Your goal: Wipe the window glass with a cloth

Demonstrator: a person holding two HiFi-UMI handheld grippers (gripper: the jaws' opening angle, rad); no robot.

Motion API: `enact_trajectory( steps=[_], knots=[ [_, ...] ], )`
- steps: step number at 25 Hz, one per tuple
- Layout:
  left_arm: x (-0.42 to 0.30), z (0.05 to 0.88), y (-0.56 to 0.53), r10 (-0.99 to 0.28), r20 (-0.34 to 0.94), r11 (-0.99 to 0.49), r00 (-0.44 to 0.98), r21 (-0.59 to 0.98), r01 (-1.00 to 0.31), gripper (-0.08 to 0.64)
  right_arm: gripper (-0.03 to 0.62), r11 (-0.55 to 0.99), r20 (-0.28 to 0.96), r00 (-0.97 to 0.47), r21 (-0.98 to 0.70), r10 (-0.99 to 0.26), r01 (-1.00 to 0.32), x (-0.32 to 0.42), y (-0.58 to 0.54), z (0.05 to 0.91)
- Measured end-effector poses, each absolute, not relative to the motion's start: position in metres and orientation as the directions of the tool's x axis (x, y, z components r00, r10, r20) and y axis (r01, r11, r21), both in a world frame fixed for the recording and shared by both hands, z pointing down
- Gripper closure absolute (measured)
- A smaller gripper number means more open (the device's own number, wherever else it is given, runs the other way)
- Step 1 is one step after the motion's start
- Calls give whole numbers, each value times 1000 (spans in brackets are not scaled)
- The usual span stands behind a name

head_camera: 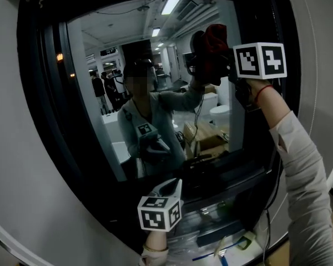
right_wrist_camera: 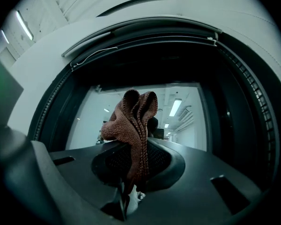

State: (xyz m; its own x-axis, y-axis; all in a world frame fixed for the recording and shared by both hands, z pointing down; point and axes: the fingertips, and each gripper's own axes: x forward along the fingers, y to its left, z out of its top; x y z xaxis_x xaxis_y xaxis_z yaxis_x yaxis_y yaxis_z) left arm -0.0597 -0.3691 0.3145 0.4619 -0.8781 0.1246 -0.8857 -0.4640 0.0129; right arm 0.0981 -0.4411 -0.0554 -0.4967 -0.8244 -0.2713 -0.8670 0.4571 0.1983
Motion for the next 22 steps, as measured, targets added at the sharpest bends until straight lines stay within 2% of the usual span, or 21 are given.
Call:
enact_trajectory(
  steps=[11,22],
  knots=[
    [-37,322,-377,-853,139,-505,503,24,-863,555,541,278,-272,-304,128,-913,-952,194,-464,-48],
    [-27,324,-380,-844,142,-519,517,19,-854,555,541,276,-270,-305,142,-913,-951,198,-462,-37]
  ],
)
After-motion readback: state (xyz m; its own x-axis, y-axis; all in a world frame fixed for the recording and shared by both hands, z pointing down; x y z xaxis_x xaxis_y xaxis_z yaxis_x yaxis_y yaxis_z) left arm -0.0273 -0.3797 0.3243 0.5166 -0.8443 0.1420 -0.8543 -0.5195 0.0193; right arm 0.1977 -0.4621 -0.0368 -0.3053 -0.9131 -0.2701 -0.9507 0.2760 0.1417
